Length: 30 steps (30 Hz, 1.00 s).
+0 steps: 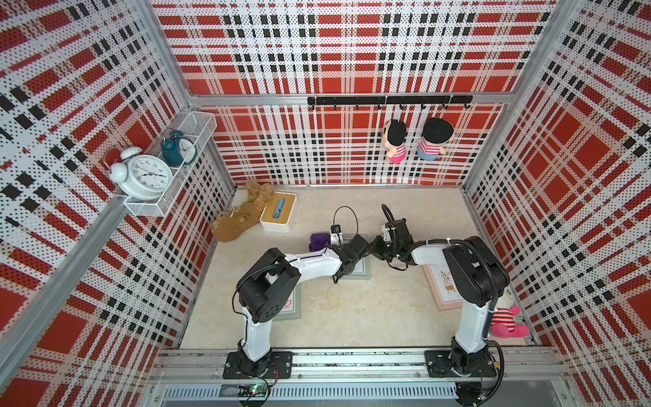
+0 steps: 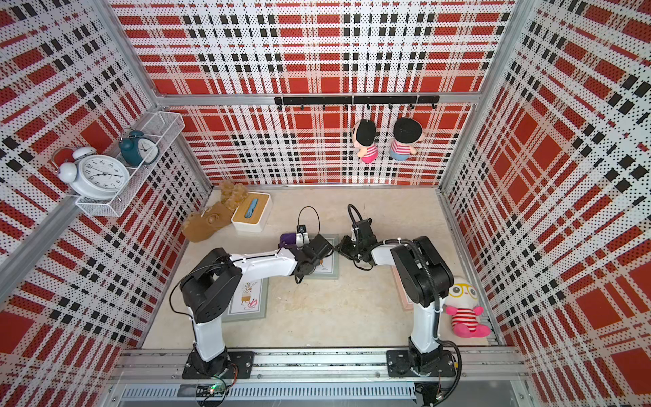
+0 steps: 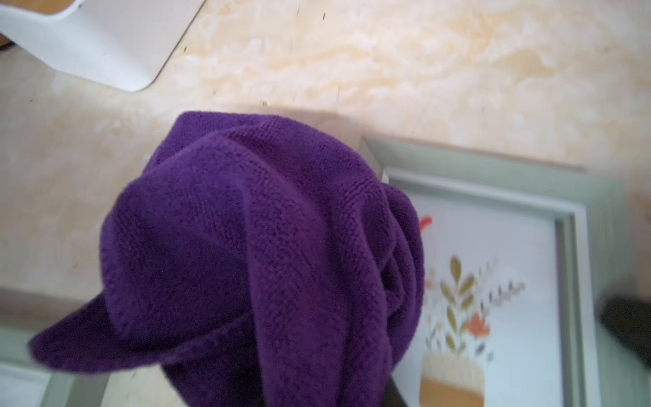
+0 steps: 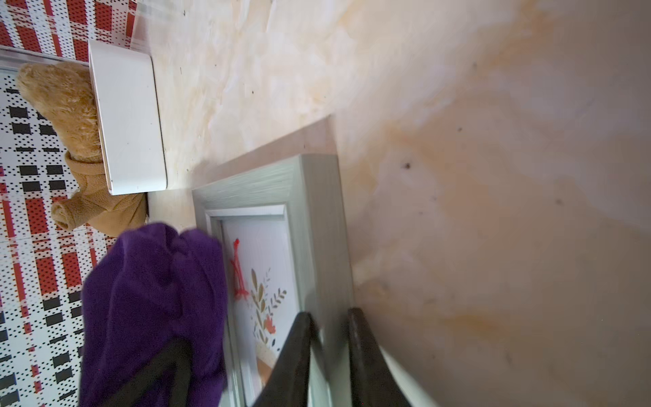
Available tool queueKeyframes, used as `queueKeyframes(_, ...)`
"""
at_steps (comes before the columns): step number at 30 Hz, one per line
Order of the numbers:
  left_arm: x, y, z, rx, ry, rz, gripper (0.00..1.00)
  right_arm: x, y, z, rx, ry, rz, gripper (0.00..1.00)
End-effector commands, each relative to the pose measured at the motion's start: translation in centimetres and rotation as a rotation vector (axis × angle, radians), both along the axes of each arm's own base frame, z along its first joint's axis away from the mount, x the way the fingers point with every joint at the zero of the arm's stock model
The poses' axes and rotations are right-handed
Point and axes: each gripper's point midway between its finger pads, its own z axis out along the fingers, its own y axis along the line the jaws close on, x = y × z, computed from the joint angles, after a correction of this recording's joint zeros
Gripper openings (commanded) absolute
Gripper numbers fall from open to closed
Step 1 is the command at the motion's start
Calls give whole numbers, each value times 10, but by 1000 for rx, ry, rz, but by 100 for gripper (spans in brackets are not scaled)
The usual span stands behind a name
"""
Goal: Wipe the picture frame with a cloth
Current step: Wipe the dirt from the picture frame.
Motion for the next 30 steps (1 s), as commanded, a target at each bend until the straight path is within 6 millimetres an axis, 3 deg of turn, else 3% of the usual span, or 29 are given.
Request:
queueKeyframes(1, -69, -6, -49, -9, 244, -54, 0, -36, -15, -59, -106, 194, -28, 21)
queueKeyframes(4, -63, -10, -51, -7, 238, -57, 0, -35, -16, -58, -103, 192, -41, 21)
queueKeyframes(7, -38, -14, -51, -16, 218, -52, 0, -34, -17, -58, -108, 191, -45, 21)
queueKeyframes(17, 99, -9, -34, -137, 163, -12, 0, -39, -28, -69, -167, 209, -41, 20)
queueKeyframes(23, 154, -8, -27, -206, 144, 5, 0, -37, -27, -64, -149, 190, -22, 21)
queueKeyframes(27, 173, 7, 4, -202, 89, 20, 0, -26, -23, -43, -139, 135, 2, 27)
queueKeyframes(30, 178, 22, 45, -238, 30, 32, 0, -11, -22, -12, -112, 60, 13, 36)
